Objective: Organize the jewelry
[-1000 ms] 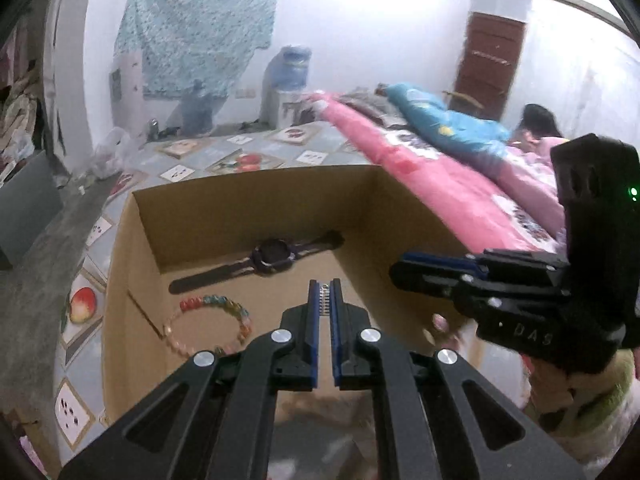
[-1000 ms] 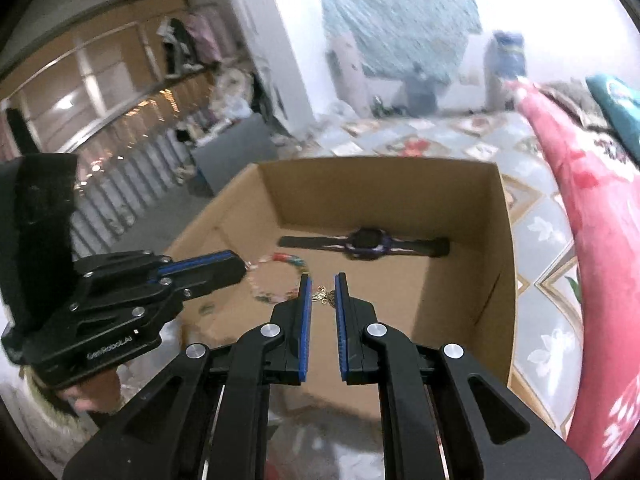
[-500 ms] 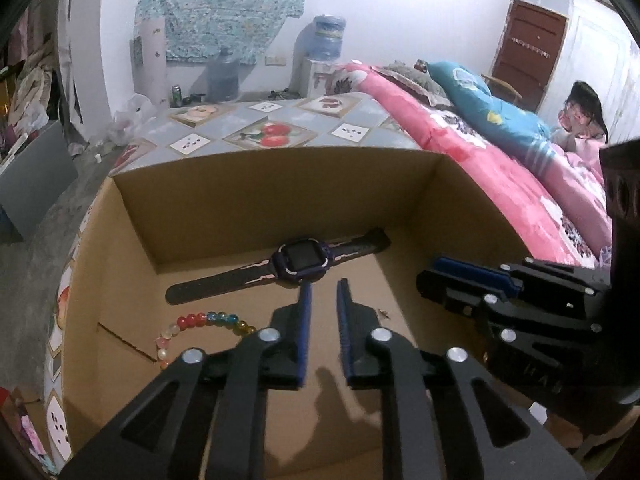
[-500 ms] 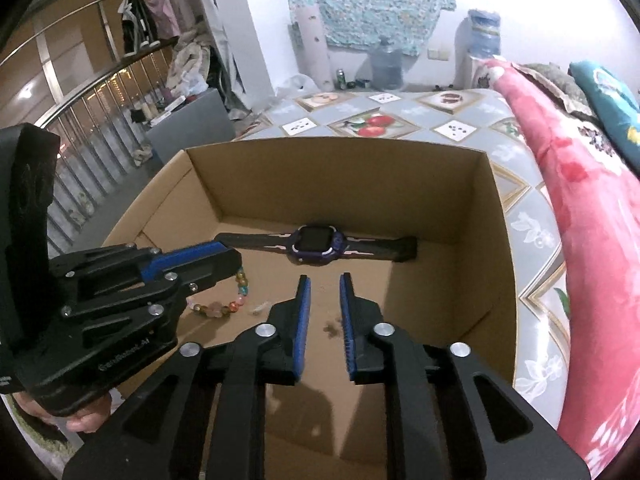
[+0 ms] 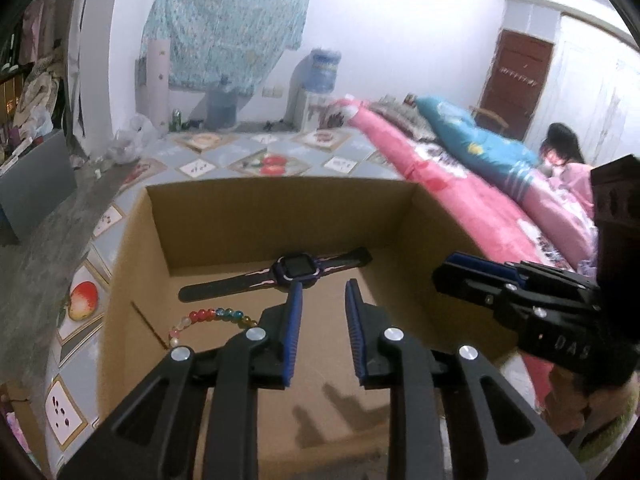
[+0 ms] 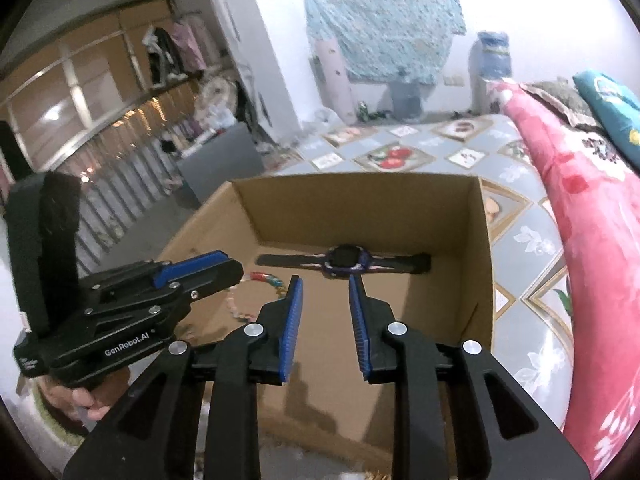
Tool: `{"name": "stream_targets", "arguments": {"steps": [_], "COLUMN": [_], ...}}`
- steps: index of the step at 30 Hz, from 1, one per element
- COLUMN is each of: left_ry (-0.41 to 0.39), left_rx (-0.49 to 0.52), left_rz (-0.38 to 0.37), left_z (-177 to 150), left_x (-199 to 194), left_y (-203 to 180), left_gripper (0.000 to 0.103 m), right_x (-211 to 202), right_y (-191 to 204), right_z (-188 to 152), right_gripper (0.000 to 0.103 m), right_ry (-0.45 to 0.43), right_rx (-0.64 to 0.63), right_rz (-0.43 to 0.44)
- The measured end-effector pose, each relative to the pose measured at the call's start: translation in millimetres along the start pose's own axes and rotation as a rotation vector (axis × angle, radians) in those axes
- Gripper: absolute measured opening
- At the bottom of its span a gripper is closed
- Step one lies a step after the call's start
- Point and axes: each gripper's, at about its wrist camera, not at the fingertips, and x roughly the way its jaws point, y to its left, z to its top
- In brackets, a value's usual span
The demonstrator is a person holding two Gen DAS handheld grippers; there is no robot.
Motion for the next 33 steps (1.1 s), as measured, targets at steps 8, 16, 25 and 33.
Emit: {"name": "stream_targets", "arguments": {"steps": [8, 16, 25, 33], "left_ry": [-0.085, -0.005, 0.136, 0.188], "left_rx": [0.04, 0.056, 0.167, 0.237], "left_rz": [-0.062, -0.096, -0.034, -0.043], "left_z": [-36.1, -81.5, -136.2, -139.2], "left_x": [-55.5, -60.5, -19.1, 14.0], "left_y": [-3.3, -4.3, -36.1, -54.0], "left_gripper": [0.025, 0.026, 0.026, 0.026], "right_x": [-53.3, -44.3, -1.7, 6.1], "right_y": [6.2, 5.4, 5.6, -1.0], "right_z": [-28.6, -75.5, -124.3, -130.6], "right_gripper": [0.026, 0.026, 0.025, 0.024], "right_ry": [-0.073, 0.034, 0.182, 0.2], "right_rx": [-0.06, -0.013, 0.046, 0.089], "right_rz": [0.151, 0.193, 0.116, 0.123]}}
